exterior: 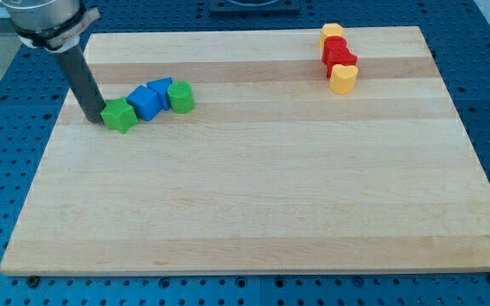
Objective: Slide the green star slightly to the right
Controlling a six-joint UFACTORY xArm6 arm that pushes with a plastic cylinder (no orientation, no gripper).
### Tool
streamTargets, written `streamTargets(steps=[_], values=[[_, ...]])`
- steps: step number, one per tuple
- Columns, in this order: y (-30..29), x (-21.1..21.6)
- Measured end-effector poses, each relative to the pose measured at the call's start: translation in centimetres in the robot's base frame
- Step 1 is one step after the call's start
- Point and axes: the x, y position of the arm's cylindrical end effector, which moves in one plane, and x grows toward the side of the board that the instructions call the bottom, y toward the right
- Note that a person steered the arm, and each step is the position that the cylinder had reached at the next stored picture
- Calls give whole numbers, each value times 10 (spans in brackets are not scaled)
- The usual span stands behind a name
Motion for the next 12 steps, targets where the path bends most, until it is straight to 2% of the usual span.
streamTargets(steps=[3,4,5,6,7,8,9,10,11,12], values=[[-19,-24],[-53,-8],[-55,75],[28,155],[144,175],[262,170],[361,134],[430,72],[456,4],[453,-59]])
